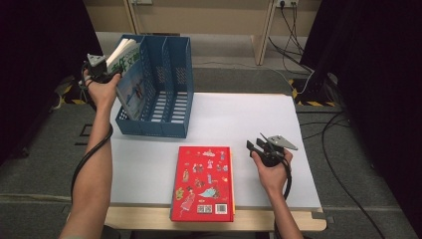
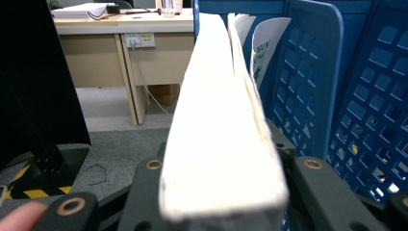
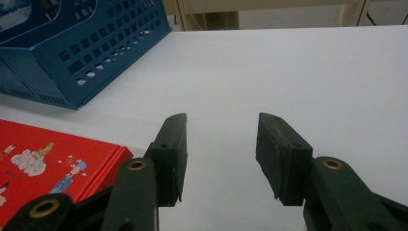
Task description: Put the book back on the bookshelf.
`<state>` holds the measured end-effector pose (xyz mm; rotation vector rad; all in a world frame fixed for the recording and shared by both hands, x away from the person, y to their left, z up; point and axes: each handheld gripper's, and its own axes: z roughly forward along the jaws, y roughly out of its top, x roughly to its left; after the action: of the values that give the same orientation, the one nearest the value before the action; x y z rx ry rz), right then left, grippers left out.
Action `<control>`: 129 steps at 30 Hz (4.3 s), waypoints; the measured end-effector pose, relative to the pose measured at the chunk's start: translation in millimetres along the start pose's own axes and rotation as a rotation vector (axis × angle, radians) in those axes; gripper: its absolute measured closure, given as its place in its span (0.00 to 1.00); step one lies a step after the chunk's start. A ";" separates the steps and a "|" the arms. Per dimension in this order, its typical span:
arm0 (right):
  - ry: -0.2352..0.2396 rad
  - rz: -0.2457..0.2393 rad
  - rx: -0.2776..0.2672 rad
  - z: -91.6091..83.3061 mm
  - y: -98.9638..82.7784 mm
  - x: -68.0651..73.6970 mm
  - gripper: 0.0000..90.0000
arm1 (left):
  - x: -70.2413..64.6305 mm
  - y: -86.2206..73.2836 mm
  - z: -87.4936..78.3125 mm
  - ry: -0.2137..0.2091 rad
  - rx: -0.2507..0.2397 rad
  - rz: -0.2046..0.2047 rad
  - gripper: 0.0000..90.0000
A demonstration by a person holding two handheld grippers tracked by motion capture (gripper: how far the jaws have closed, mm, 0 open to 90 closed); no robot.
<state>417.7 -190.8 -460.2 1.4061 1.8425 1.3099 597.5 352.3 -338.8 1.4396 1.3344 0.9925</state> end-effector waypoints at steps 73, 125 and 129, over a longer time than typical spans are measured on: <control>0.017 -0.021 0.023 3.9 6.9 9.6 0.61 | 5.3 -19.0 -39.1 0.034 -0.071 -0.068 0.44; 0.089 -0.002 0.208 22.2 24.3 33.1 0.61 | -103.5 -115.0 -146.1 -0.318 0.205 -0.097 0.44; 0.095 -0.004 0.219 23.7 24.4 35.5 0.61 | -112.8 -126.3 -147.2 -0.348 0.232 -0.106 0.45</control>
<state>435.4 -148.4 -442.7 1.4697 2.1047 1.2222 412.3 254.4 -419.2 1.6103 1.2791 0.4999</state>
